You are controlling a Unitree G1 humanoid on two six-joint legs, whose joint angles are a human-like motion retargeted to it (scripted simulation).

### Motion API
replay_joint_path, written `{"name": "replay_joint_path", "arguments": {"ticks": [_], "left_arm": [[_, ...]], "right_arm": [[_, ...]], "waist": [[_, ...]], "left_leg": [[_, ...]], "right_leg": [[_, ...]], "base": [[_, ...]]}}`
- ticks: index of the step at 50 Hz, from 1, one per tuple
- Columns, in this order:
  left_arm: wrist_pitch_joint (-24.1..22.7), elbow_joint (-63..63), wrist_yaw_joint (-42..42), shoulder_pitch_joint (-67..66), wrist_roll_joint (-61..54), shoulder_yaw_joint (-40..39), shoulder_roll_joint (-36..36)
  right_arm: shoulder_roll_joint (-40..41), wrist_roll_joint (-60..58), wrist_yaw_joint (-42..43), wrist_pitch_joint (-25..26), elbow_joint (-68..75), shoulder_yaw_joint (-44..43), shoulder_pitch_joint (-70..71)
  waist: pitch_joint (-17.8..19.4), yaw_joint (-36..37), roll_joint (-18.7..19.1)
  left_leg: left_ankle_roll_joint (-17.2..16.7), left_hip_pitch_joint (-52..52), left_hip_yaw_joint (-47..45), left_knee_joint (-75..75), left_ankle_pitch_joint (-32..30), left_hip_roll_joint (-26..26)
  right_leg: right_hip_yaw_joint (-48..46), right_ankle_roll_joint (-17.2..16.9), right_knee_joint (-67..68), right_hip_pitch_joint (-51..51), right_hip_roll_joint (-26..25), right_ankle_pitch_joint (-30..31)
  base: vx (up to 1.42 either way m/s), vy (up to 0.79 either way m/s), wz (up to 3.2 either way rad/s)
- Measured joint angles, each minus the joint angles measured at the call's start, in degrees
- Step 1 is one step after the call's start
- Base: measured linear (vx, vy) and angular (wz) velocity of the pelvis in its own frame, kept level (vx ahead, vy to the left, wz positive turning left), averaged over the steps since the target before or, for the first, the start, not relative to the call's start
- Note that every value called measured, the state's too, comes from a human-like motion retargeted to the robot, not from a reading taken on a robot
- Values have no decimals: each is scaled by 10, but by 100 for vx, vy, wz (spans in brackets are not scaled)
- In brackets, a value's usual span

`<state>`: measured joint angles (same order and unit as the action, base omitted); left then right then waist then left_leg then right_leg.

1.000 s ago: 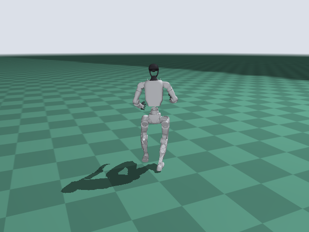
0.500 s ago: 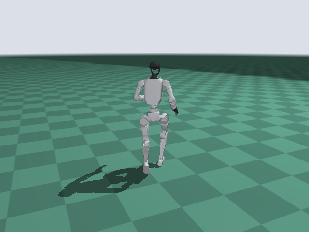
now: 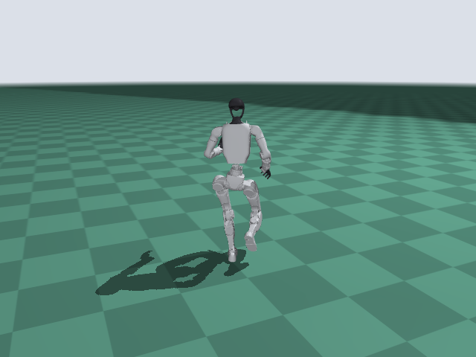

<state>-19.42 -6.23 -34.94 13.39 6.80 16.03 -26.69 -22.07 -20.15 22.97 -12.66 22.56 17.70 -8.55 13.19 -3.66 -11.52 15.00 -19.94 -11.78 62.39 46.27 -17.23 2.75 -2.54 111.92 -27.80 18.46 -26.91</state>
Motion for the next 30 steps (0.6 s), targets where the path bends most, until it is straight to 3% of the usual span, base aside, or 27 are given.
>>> {"name": "replay_joint_path", "arguments": {"ticks": [2,5,8,10,13,15,18,21,25,27,30], "left_arm": [[1,-12,-10,35,-6,-5,1],[-20,-20,5,35,-27,2,5],[-42,-4,42,-2,-36,36,10],[-42,16,69,-34,-41,59,14],[-15,63,96,-99,-42,84,25],[7,99,108,-133,-39,86,29],[23,124,121,-155,-44,59,31],[13,99,131,-196,-52,30,18],[-11,64,144,-228,-50,14,3],[-17,50,132,-220,-44,17,0],[-25,24,106,-192,-27,20,-4]], "right_arm": [[-13,10,-1,-6,11,-3,-41],[-32,45,-8,-19,-2,-12,-79],[-37,82,-17,-25,-25,-20,-73],[-39,94,-10,-30,-48,-21,-46],[-48,82,17,-35,-94,-28,24],[-61,65,45,-27,-126,-38,89],[-80,45,85,-5,-163,-49,203],[-79,59,85,-16,-198,-43,227],[-60,69,45,-41,-198,-4,177],[-52,56,28,-47,-174,15,152],[-44,39,12,-40,-129,35,108]], "waist": [[-7,-29,32],[-23,-64,79],[-38,-63,129],[-40,-48,156],[-27,-12,160],[-9,20,157],[11,74,145],[0,103,105],[-28,110,40],[-34,94,5],[-32,70,-26]], "left_leg": [[-30,77,20,-49,-22,13],[-107,171,35,-99,-121,60],[-177,185,36,-29,-259,141],[-191,172,32,72,-315,197],[-161,140,19,264,-338,265],[-121,92,23,387,-309,314],[-68,-40,39,469,-227,349],[-50,-132,-5,370,-164,304],[-95,-155,-80,62,-166,181],[-105,-134,-97,-80,-187,103],[-74,-111,-92,-111,-154,39]], "right_leg": [[-20,20,-57,-67,-15,-39],[-74,21,-249,-119,-65,-70],[-109,-5,-474,-110,-160,-47],[-128,8,-525,-92,-204,-46],[-130,76,-442,-63,-225,-124],[-126,116,-395,-33,-235,-186],[-114,129,-398,16,-242,-226],[-89,76,-439,79,-212,-194],[-69,-34,-450,136,-139,-42],[-65,-64,-393,144,-82,10],[-63,-75,-259,144,-20,38]], "base": [[4,-1,-10],[9,-10,-18],[-1,-12,-20],[-7,-9,-23],[-5,-8,-22],[-5,-13,-23],[-4,-8,-15],[2,6,34],[3,13,54],[-2,11,60],[-2,4,24]]}}
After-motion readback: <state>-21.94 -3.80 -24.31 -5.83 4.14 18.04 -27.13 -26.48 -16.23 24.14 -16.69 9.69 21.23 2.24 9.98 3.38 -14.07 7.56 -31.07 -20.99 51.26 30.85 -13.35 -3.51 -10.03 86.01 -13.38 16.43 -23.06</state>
